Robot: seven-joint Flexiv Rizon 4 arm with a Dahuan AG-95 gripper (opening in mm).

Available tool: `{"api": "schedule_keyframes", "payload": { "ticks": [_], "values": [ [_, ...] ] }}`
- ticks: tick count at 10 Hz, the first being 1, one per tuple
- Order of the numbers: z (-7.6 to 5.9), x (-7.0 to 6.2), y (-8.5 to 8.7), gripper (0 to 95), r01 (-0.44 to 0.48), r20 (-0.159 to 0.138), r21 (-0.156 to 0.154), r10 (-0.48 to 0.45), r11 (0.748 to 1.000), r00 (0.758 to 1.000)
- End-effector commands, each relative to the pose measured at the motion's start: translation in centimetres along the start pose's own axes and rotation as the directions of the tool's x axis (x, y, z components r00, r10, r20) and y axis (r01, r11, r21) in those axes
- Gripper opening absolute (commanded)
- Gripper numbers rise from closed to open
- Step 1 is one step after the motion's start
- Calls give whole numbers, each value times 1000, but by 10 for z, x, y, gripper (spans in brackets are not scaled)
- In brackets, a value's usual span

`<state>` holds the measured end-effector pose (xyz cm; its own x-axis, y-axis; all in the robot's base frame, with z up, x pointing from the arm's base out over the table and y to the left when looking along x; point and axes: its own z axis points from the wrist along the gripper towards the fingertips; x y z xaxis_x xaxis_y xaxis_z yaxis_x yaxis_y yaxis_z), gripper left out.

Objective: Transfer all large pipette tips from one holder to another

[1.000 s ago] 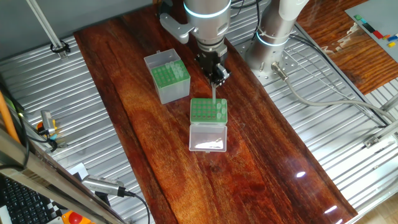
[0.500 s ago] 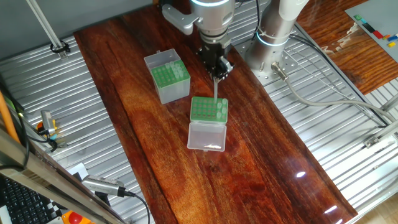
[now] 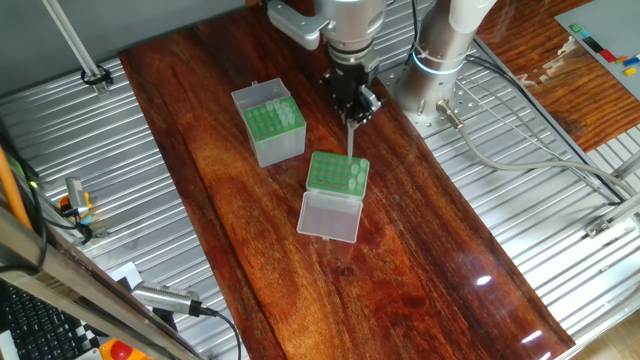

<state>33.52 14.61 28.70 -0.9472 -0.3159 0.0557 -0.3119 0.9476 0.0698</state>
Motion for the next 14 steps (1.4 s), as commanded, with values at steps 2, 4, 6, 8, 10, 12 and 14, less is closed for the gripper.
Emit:
{"api": "schedule_keyframes", "payload": {
  "ticks": [2,4,6,8,10,12,14],
  "values": [
    [-4,2,2,0,21,-1,13,-21,1000,1000],
    [-5,-1,3,0,56,-1,14,-56,998,998],
    [-5,-1,3,0,81,-4,11,-81,997,997],
    [-5,-1,3,0,84,-21,18,-83,996,996],
    [-5,-1,3,0,51,-27,32,-50,998,998],
    [2,-5,-7,0,66,-17,41,-66,997,998],
    [10,-17,-55,0,193,-35,55,-191,980,981]
  ]
}}
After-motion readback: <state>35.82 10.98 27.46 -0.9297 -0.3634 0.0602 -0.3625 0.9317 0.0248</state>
